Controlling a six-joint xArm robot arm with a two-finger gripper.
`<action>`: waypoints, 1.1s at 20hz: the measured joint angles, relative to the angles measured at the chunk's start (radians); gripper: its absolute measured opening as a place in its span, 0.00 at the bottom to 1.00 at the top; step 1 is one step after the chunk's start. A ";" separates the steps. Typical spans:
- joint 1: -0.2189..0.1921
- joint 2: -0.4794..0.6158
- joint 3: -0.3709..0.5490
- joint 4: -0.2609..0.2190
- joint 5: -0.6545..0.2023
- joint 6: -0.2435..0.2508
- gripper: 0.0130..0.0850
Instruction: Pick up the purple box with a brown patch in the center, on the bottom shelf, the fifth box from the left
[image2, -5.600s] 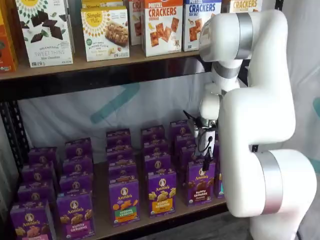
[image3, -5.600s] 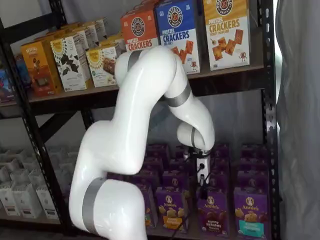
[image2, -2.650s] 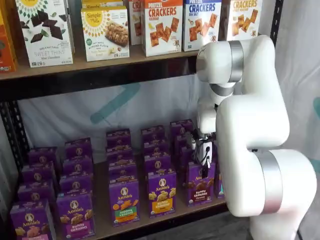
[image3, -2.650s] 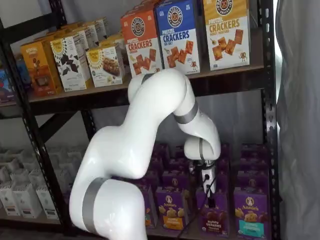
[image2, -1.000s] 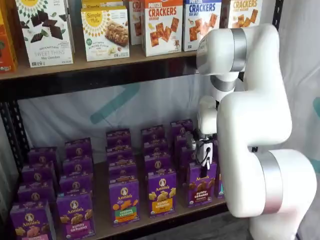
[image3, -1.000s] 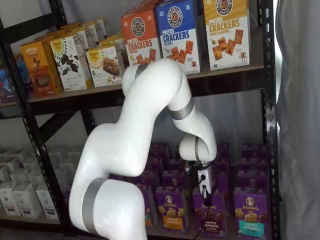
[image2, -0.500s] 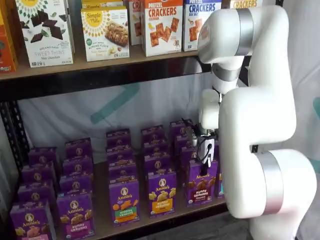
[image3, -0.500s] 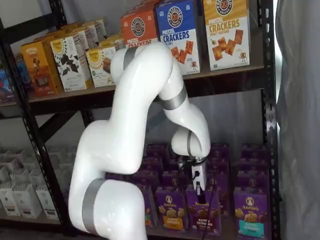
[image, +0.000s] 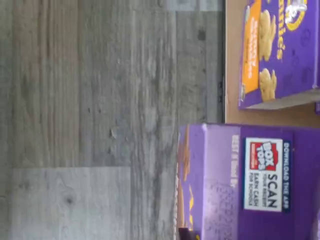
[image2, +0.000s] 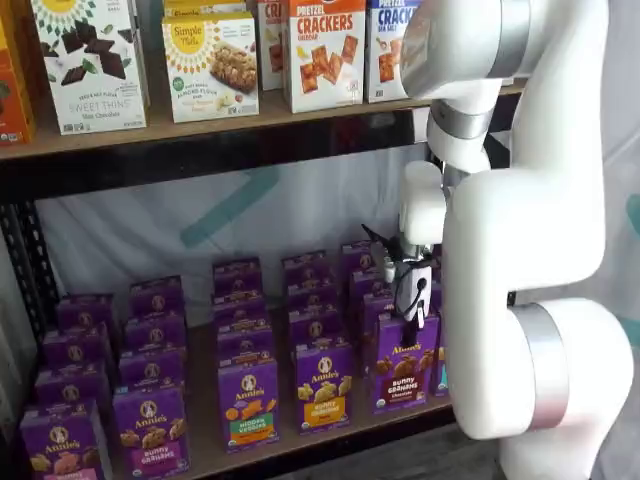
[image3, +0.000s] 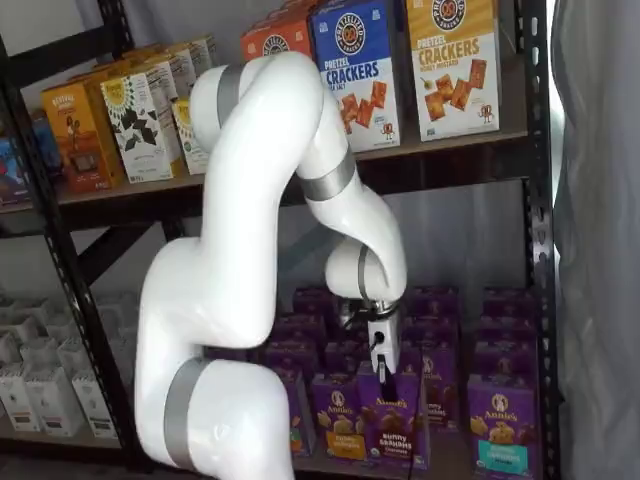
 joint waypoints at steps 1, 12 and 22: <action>0.004 -0.018 0.017 0.007 0.000 -0.002 0.28; 0.059 -0.199 0.180 0.076 -0.004 -0.010 0.28; 0.099 -0.332 0.282 0.132 -0.020 -0.020 0.28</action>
